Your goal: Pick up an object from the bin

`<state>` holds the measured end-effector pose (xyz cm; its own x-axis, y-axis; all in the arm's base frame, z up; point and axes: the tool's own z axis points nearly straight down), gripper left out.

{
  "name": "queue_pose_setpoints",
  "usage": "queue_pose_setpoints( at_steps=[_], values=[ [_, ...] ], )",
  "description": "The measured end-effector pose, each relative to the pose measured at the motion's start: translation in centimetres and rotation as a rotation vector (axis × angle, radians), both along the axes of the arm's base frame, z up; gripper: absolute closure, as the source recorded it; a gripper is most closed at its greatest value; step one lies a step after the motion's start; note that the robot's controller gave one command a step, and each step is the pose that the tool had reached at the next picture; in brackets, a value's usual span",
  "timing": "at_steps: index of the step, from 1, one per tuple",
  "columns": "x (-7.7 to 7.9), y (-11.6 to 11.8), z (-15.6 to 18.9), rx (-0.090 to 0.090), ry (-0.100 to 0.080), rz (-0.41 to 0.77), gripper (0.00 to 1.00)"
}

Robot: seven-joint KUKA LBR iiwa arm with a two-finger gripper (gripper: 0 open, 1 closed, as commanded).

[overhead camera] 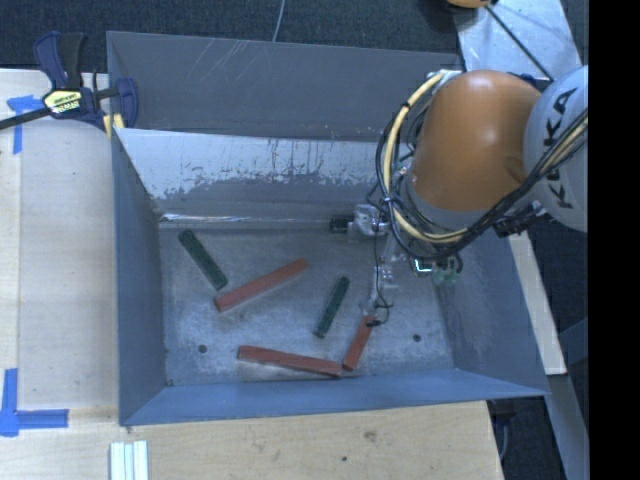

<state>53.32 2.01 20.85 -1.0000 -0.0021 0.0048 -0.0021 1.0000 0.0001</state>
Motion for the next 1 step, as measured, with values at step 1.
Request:
queue_pose_setpoints(
  at_steps=[1],
  values=[
    [0.17, -0.02, 0.42, 0.0, -0.008, -0.001, 1.0]
  ],
)
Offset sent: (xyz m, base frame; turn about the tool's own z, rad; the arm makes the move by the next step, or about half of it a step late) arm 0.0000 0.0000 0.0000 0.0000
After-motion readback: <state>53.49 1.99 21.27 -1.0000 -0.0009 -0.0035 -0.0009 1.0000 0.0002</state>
